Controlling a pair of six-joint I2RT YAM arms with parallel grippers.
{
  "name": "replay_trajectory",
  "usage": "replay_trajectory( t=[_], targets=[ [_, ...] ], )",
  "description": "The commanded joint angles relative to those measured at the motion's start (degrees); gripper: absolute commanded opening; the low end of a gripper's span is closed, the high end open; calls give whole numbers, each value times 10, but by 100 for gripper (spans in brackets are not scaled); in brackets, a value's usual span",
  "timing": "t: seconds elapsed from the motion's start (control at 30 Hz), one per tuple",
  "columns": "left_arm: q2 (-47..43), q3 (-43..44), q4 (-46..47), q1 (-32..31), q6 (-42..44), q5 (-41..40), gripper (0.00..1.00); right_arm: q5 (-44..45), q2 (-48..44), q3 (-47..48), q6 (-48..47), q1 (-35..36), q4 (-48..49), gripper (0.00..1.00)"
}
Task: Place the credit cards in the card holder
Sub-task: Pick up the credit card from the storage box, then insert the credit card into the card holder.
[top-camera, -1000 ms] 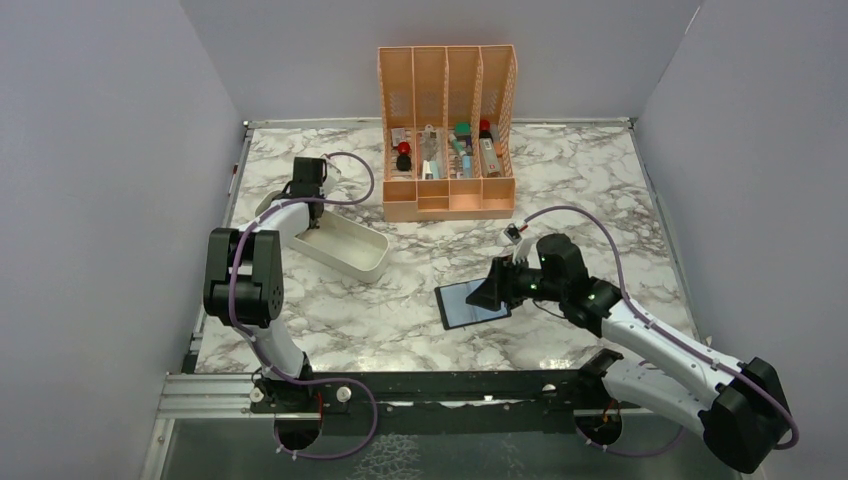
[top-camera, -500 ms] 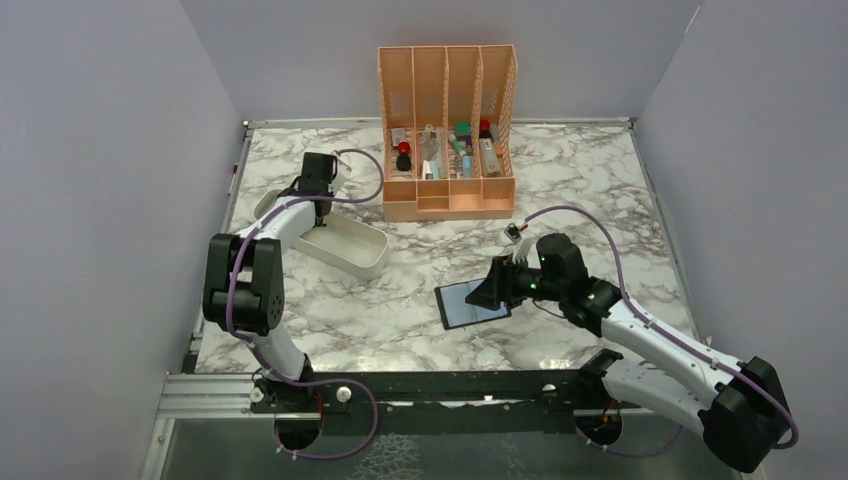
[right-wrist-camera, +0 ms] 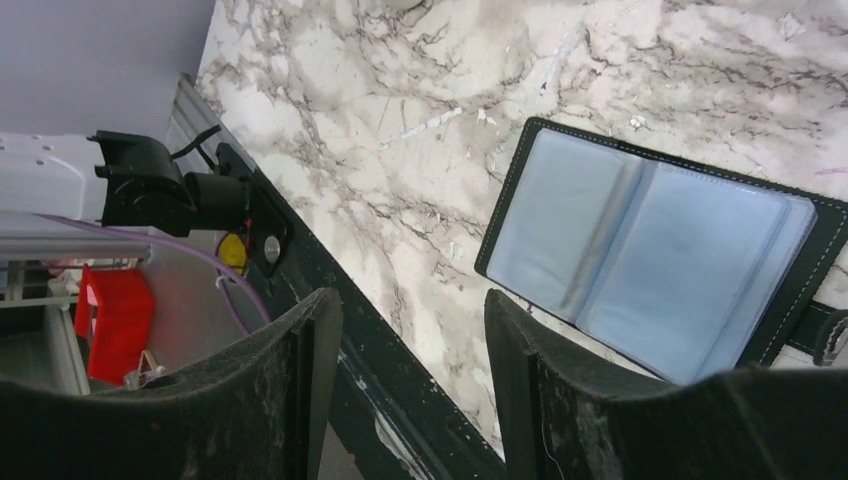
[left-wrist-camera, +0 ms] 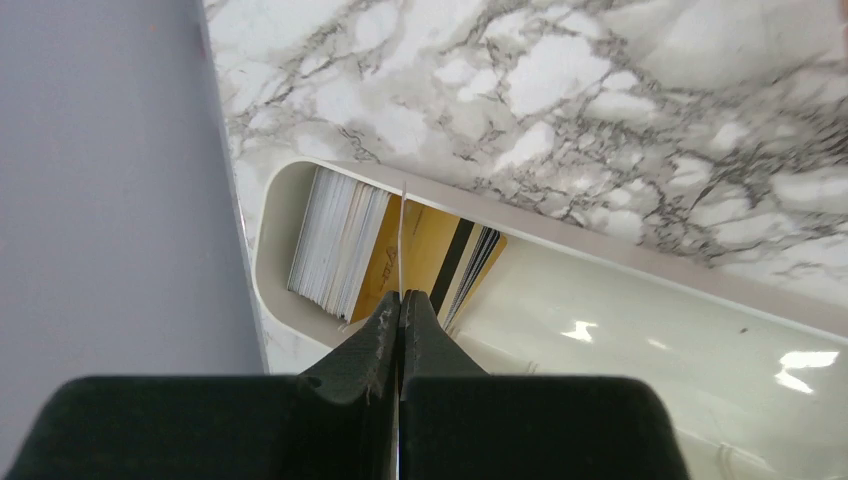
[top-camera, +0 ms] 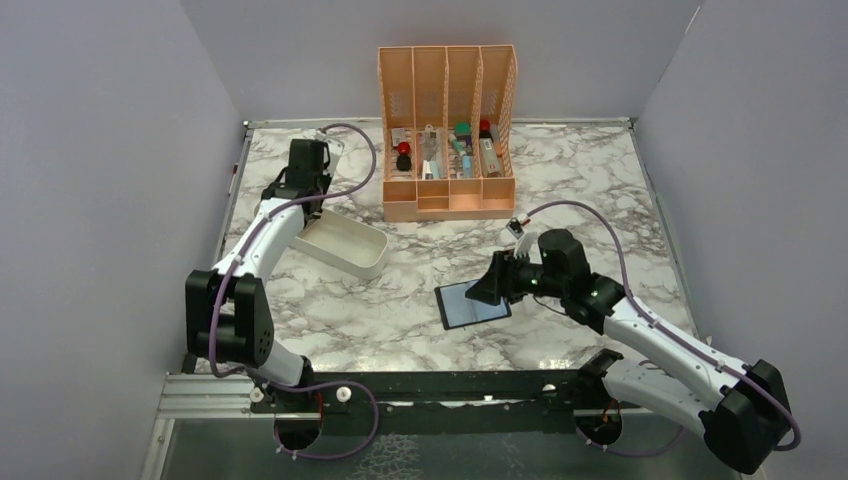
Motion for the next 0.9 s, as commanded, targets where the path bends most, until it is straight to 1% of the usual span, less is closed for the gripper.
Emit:
replay_trajectory(
  t=[0.0, 0.13, 0.27, 0.33, 0.4, 0.43, 0.47, 0.53, 0.6, 0.7, 0.77, 0.87],
  targets=[
    [-68, 34, -14, -1, -142, 19, 0, 45, -18, 24, -8, 1, -31, 59],
    [-120, 43, -16, 0, -236, 104, 0, 107, -24, 38, -16, 1, -80, 59],
    [-146, 52, -20, 0, -344, 196, 0, 148, -24, 47, -19, 1, -107, 59],
    [-151, 46, -9, -1, -399, 295, 0, 173, -17, 53, -15, 1, -121, 59],
    [-158, 20, 31, -3, -451, 415, 0, 210, -9, 55, -10, 1, -135, 59],
    [-165, 1, 59, -6, -481, 457, 0, 223, -4, 53, -8, 1, -137, 59],
    [-174, -22, 88, -12, -507, 482, 0, 234, 1, 49, -7, 1, -135, 59],
    [-195, -67, 133, -31, -548, 485, 0, 248, 20, 45, -11, 1, -125, 57],
    [-216, -113, 178, -57, -591, 459, 0, 259, 46, 48, -17, 1, -122, 55],
    [-220, -185, 292, -111, -657, 458, 0, 276, 89, 58, -20, 1, -121, 52],
    [-207, -205, 315, -153, -671, 445, 0, 272, 118, 65, -27, 1, -113, 52],
    [-189, -225, 335, -210, -686, 402, 0, 272, 164, 81, -33, 1, -119, 52]
  ],
)
